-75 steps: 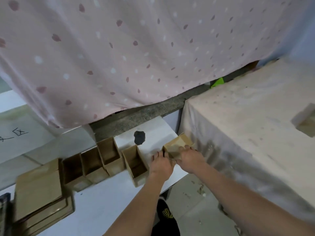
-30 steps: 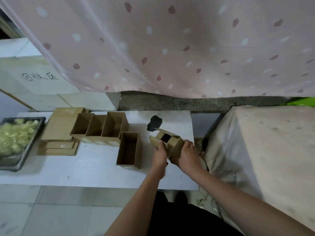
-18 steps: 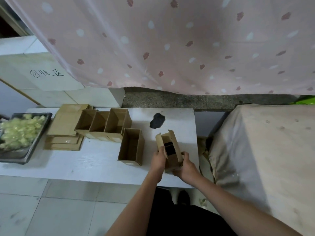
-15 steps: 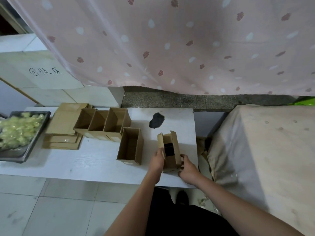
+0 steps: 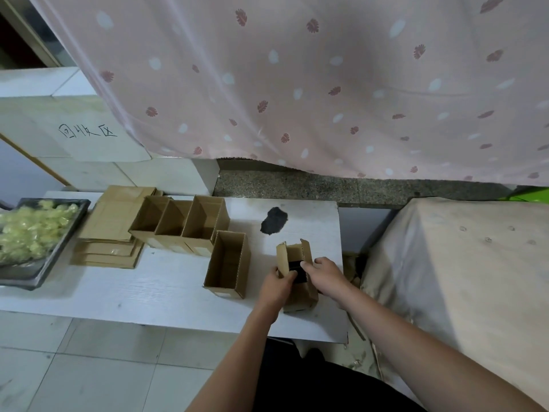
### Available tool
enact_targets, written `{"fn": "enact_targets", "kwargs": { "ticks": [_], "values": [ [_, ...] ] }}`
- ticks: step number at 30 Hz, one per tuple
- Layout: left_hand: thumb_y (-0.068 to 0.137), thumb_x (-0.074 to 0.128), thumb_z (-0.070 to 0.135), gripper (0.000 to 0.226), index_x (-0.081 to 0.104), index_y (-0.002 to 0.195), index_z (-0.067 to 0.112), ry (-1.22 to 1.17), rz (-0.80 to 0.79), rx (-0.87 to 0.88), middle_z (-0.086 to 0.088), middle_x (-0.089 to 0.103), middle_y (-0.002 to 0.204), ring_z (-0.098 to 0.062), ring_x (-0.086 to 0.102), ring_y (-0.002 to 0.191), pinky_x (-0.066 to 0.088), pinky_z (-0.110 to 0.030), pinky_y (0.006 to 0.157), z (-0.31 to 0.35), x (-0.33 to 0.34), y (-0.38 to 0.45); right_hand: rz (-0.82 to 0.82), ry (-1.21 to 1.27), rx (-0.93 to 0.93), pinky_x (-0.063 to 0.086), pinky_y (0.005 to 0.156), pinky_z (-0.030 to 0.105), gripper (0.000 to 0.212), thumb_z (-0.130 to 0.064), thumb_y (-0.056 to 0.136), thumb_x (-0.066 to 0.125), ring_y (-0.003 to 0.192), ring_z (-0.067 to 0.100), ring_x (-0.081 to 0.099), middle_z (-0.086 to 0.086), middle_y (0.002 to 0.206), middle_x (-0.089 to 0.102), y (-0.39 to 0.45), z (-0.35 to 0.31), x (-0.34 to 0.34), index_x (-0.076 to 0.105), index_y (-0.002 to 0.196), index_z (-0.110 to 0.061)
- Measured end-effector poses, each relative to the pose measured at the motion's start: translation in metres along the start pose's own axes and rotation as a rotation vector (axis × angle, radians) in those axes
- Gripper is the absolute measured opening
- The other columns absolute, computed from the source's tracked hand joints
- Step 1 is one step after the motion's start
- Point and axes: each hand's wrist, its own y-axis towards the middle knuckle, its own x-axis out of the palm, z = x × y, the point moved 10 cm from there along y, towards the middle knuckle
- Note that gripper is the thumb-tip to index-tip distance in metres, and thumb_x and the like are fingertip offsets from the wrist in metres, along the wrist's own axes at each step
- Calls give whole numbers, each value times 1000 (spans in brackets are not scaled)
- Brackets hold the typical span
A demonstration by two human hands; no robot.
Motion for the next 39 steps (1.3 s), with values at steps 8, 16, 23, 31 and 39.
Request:
{"fn": "enact_targets", "kwargs": {
  "ticks": [8, 16, 23, 31, 39],
  "values": [
    [92, 66, 34, 32, 56, 118, 18, 129, -15, 71, 1, 66, 101, -10, 63, 89, 53, -25, 71, 15, 10, -4, 56, -6, 38, 55, 82, 38, 48, -50, 94, 57, 98, 24, 60, 6, 110, 62, -3, 11, -3, 56, 121, -11],
    [91, 65, 39, 40, 56, 121, 13, 245, -85, 63, -7, 66, 110, -24, 65, 101, 56, -46, 92, 21, 39, -6, 124, 16, 80, 58, 74, 36, 44, -50, 92, 61, 88, 21, 63, 5, 100, 63, -13, 32, -29, 57, 113, -12],
    [91, 65, 45, 44, 55, 118, 12, 384, -47, 78, -7, 66, 108, -23, 65, 97, 57, -40, 85, 21, 41, -10, 153, -57, 28, 51, 70, 31, 40, -47, 92, 63, 89, 23, 64, 8, 100, 67, -17, 33, -33, 62, 106, -10],
    [104, 50, 28, 29, 64, 100, 3, 346, -27, 53, -15, 69, 97, -29, 65, 89, 55, -44, 84, 19, 31, -3, 182, -167, 47, 33, 50, 26, 30, -29, 106, 42, 67, 15, 52, 2, 80, 54, -18, 28, -37, 59, 106, -5],
    [106, 45, 35, 29, 58, 101, 9, 184, -35, -118, -7, 62, 89, -19, 59, 83, 46, -30, 67, -1, 6, 0, 188, -156, 82, 37, 52, 21, 21, -12, 103, 41, 73, 14, 54, 14, 109, 64, -20, 41, -51, 60, 108, -2]
  ]
}}
